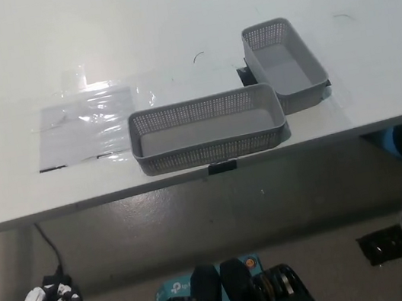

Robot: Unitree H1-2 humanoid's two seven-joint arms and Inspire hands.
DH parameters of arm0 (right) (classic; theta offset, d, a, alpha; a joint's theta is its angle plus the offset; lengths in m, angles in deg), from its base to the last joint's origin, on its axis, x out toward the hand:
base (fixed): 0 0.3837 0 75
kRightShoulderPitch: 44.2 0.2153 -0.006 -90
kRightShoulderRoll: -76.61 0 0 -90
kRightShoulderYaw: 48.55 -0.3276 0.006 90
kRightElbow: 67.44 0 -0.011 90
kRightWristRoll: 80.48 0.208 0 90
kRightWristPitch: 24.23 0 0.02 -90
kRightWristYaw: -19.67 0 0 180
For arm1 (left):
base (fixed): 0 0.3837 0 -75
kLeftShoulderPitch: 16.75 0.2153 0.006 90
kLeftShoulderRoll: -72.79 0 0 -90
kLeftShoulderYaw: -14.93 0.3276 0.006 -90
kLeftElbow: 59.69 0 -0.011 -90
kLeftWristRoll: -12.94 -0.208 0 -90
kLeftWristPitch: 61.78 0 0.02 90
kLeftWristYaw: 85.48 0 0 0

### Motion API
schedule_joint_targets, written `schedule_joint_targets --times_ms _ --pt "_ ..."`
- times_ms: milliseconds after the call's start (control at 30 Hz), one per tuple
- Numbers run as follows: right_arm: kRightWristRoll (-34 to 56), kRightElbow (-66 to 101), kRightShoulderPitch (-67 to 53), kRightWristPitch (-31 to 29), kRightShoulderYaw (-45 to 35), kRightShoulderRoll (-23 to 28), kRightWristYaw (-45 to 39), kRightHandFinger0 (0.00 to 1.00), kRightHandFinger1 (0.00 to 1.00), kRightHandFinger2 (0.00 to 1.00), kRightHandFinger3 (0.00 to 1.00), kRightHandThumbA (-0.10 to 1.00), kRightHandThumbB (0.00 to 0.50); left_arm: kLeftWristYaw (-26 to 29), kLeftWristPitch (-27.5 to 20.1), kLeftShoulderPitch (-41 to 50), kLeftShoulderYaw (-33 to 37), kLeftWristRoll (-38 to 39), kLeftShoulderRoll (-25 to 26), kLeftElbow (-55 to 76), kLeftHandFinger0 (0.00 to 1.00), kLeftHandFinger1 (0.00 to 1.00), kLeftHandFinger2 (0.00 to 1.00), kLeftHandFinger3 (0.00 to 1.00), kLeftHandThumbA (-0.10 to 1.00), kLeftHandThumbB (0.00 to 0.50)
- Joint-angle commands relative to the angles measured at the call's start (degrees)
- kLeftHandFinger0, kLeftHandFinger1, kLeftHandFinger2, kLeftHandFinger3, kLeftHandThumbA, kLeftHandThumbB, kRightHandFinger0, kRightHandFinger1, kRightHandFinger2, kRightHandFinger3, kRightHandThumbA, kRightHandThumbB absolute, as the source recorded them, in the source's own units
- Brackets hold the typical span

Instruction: The robot uses its right hand to pick up the grey box kept on the middle on the desk and place it on top of another box next to it in a right angle

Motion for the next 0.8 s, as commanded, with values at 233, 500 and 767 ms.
schedule_joint_targets --times_ms 233,500,767 --pt "-1.23 9.85 18.02 14.20 5.62 15.10 -18.52 0.93 1.00 1.00 1.00 0.02 0.303 -1.67 0.63 -0.76 -0.44 0.21 1.04 1.04 0.01 0.00 0.00 0.09 -0.10 0.500" --pt "-3.22 4.80 24.61 13.83 12.58 22.18 -24.29 1.00 1.00 1.00 1.00 -0.10 0.291 -2.32 0.74 -1.68 -0.54 0.14 1.41 0.65 0.00 0.00 0.00 0.07 -0.10 0.500" --pt "-5.04 0.16 30.92 13.67 17.41 24.86 -28.87 1.00 1.00 1.00 1.00 -0.06 0.384 -3.05 0.87 -1.78 -0.70 0.55 1.28 0.55 0.00 0.00 0.00 0.06 -0.10 0.500"
